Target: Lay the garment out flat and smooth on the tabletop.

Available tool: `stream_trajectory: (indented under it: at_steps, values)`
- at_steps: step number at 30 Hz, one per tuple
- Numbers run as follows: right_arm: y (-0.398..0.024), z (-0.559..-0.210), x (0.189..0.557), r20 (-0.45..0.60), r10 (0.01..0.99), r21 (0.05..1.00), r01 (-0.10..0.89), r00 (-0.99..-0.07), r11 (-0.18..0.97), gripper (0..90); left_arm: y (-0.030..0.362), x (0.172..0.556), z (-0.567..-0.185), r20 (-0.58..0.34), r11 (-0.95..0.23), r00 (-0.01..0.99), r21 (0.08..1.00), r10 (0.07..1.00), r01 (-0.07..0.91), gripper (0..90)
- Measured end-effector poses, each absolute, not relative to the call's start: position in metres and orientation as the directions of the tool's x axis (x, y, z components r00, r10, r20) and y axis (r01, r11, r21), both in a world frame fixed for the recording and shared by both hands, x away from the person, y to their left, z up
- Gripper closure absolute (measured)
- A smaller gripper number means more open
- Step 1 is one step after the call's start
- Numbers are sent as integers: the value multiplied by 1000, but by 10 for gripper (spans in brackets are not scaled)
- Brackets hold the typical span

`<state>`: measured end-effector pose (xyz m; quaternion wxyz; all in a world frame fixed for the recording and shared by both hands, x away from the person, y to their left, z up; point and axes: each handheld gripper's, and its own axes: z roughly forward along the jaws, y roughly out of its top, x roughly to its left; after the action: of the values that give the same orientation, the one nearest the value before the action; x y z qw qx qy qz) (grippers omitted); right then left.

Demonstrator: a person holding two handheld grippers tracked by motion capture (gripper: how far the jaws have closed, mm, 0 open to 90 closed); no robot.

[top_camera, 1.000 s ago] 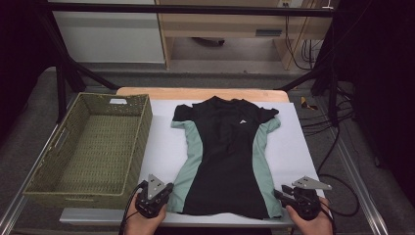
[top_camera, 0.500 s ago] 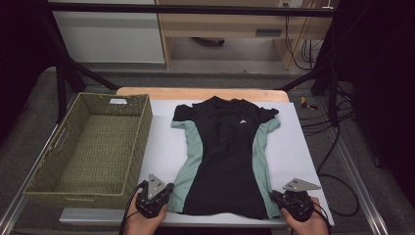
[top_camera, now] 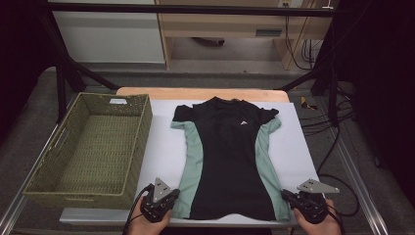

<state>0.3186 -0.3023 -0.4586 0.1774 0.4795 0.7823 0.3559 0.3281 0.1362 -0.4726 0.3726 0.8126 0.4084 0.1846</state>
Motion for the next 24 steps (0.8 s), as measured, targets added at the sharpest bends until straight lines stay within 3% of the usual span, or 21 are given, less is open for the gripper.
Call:
stream_trajectory:
  at_steps: [3,12,20,24]
  values:
    - [-300,-464,321,67,872,709,638,-486,301,853,141,328,-471,-10,-365,575,763,818,533,887]
    - [-301,-472,326,97,882,725,640,-461,255,641,152,326,-467,11,-337,529,782,849,524,896]
    - [-293,-477,328,86,876,696,657,-475,288,593,137,329,-475,-4,-364,571,766,821,530,698]
    - [-290,-477,328,67,872,697,648,-485,307,622,131,332,-481,8,-393,577,740,817,546,646]
